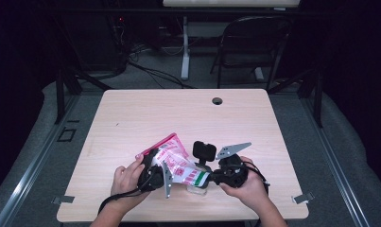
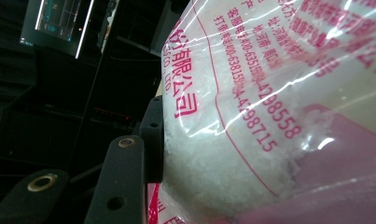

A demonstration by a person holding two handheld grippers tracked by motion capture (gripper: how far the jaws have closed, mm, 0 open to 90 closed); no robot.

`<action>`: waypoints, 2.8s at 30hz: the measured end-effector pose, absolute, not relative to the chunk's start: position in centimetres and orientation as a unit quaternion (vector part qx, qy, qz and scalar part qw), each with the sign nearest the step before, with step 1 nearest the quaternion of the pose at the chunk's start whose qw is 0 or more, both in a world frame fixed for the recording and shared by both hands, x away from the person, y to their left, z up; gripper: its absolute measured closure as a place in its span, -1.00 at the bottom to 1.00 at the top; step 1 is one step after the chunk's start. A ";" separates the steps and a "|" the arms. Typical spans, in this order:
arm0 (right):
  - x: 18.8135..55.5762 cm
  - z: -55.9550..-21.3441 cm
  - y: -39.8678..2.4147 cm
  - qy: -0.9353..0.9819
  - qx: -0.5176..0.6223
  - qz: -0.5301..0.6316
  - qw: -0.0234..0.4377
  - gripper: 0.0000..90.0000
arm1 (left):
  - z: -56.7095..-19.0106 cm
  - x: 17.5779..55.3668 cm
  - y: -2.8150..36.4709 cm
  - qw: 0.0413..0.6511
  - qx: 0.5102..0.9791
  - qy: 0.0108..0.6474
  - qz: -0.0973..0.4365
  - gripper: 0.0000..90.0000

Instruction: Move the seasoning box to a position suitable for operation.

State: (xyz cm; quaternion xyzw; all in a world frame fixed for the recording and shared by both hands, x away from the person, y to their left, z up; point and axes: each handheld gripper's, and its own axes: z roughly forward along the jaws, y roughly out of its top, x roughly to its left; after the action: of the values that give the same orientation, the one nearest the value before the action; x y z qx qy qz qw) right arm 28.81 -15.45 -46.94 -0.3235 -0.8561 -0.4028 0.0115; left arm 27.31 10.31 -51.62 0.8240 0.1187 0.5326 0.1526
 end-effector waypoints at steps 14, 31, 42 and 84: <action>28.9 -47.1 -15.7 -0.854 -0.329 -0.404 0.012 1.00 | -51.3 27.1 10.1 0.146 0.821 0.113 0.541 0.35; 29.0 -47.2 -15.8 -0.854 -0.331 -0.402 0.012 1.00 | -50.9 26.9 9.9 0.140 0.816 0.105 0.551 0.35; 29.1 -47.3 -15.8 -0.853 -0.333 -0.401 0.012 1.00 | -50.6 26.7 9.8 0.138 0.811 0.097 0.559 0.36; 29.5 -47.8 -16.3 -0.850 -0.344 -0.399 0.014 1.00 | -49.8 26.2 9.2 0.124 0.799 0.076 0.584 0.36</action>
State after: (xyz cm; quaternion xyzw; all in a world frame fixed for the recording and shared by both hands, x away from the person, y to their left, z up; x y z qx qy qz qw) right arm 29.46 -16.34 -47.75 -0.3443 -0.8499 -0.3987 0.0136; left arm 26.20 9.17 -49.82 0.7989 0.0755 0.5836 0.1240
